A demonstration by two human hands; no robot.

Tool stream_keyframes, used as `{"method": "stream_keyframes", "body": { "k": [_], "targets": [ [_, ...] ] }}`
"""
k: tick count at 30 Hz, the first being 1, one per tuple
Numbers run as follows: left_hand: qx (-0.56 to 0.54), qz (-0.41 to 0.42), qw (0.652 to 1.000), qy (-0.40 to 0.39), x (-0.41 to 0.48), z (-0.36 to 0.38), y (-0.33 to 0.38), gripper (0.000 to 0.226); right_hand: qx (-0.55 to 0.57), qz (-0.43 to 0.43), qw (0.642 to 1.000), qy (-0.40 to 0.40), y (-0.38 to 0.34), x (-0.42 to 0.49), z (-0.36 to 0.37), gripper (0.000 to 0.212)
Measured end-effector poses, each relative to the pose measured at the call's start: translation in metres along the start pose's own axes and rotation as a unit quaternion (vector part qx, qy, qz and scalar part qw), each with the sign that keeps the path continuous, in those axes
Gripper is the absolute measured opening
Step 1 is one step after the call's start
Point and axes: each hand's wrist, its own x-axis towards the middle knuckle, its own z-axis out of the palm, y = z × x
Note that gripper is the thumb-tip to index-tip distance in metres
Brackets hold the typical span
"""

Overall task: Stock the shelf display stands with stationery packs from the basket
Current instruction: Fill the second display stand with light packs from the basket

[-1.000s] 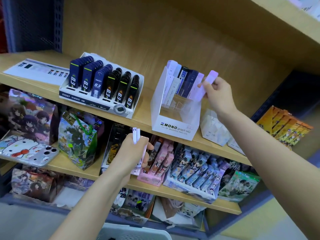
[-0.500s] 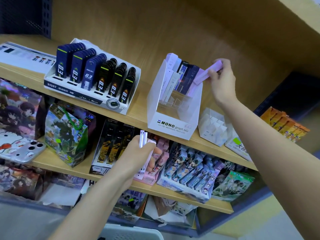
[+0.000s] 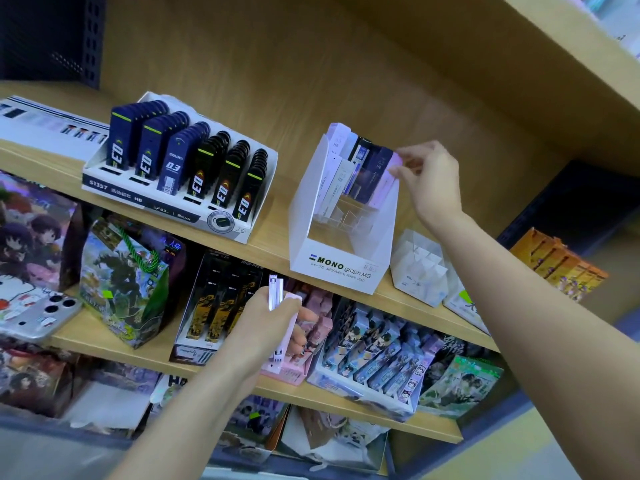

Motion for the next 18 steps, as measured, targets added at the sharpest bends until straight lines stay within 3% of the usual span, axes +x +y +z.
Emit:
{"method": "stream_keyframes", "body": {
  "k": [5,10,13,16,18],
  "targets": [
    [-0.042,0.008,0.999,0.013,-0.001,0.000,-0.003,0.016,-0.019,0.001,1.000,0.024,-0.004,-0.018,0.005,0.039],
    [-0.123,-0.007,0.992,0.013,-0.002,-0.002,-0.006,0.014,0.089,-0.033,0.992,0.082,-0.029,-0.072,0.006,0.020],
    [-0.138,0.000,0.990,0.021,-0.003,-0.004,-0.006,0.018,0.179,-0.065,0.982,0.003,-0.046,-0.125,0.006,0.016],
    [-0.154,0.002,0.988,0.029,-0.002,-0.005,-0.007,0.017,0.193,-0.016,0.968,-0.163,-0.063,-0.170,0.013,0.012],
    [-0.176,-0.017,0.984,0.030,-0.001,-0.007,-0.009,0.016,0.214,0.045,0.938,-0.268,-0.070,-0.191,0.025,0.008]
  ]
}}
